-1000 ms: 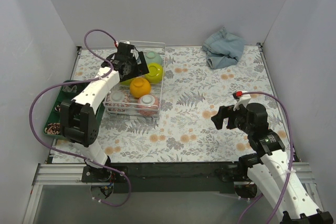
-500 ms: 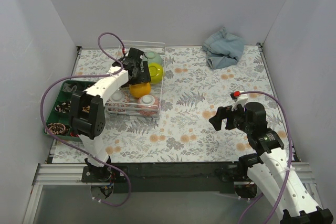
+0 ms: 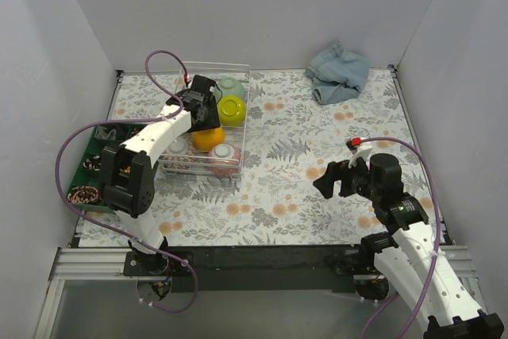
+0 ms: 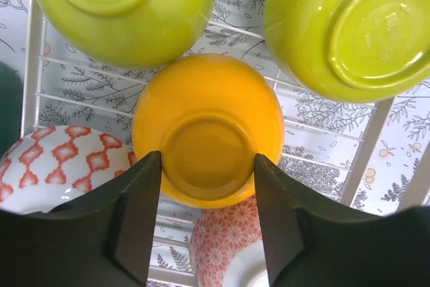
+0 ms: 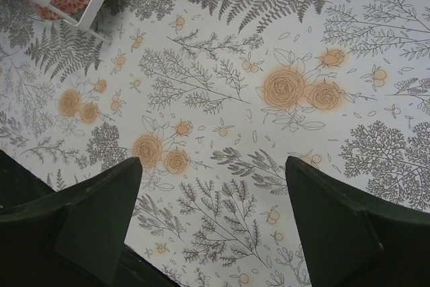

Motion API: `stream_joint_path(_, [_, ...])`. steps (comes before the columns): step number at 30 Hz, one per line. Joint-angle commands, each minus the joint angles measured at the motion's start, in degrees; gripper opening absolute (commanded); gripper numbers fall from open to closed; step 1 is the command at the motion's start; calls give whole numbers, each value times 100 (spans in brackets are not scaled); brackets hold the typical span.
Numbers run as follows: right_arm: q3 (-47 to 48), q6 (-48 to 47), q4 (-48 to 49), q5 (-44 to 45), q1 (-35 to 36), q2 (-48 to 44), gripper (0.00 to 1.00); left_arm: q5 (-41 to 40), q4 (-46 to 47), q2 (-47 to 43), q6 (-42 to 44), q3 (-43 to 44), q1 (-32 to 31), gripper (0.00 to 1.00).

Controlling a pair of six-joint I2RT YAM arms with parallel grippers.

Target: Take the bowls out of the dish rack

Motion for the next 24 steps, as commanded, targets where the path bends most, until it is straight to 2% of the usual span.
stream_joint_path(1, [150,90,340,-225,34,67,96,74,-160,-314,95,-107,32,40])
stream_joint_path(2, [151,90,357,-295,34,93,96,126,-160,-332,103,-90,32,33])
stream_joint_path(6, [177,195,637,-576,34,242,96,162,-178,-437,130,-11,32,23])
stream_joint_path(9, [194,450,972,-892,34,418,96,162,-178,-525,139,42,40,20])
stream_joint_path(14, [334,1117,2210,-1454,78,1015,95,127,-38,-701,165,86,32,12])
stream_joint_path(24, [1204,1891,3969,-1447,728,2711,95,39,121,-1008,139,270,32,0])
